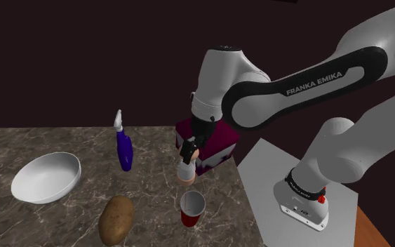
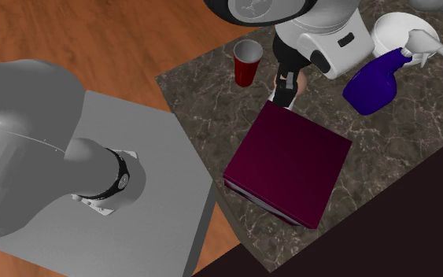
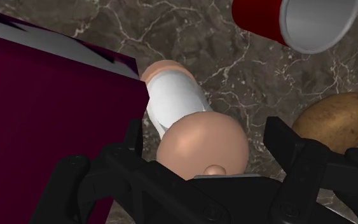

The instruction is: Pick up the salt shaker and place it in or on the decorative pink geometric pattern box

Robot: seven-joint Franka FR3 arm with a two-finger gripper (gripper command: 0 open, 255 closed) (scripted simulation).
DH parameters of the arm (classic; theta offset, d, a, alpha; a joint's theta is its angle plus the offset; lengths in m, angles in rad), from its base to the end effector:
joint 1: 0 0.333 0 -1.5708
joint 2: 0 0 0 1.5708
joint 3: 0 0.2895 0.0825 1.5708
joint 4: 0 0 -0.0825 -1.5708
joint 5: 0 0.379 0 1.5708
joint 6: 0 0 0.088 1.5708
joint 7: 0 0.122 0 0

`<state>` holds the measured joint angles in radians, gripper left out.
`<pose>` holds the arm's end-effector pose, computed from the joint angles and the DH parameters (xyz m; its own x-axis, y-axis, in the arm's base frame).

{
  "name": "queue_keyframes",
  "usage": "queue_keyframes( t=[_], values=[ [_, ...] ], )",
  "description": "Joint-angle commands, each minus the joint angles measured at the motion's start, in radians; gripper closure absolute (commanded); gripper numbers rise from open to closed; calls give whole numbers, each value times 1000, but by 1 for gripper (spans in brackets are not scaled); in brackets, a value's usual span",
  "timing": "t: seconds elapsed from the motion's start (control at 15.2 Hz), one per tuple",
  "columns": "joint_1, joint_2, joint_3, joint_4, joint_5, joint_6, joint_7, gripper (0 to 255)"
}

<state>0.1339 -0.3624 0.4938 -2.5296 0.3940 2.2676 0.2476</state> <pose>0.3503 0.2624 0.3578 0.9933 0.1129 0.0233 0.1152 -0.9804 -0.1597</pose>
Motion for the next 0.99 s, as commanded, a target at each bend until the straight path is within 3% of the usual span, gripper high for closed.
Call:
queue_keyframes(
  t=[0.0,0.2,0.26,0.92],
  values=[
    [0,1,1,0,0,2,0,0],
    [0,1,0,0,0,1,0,0],
    [0,1,0,0,0,1,0,255],
    [0,-7,-3,7,-1,-14,1,255]
  ],
)
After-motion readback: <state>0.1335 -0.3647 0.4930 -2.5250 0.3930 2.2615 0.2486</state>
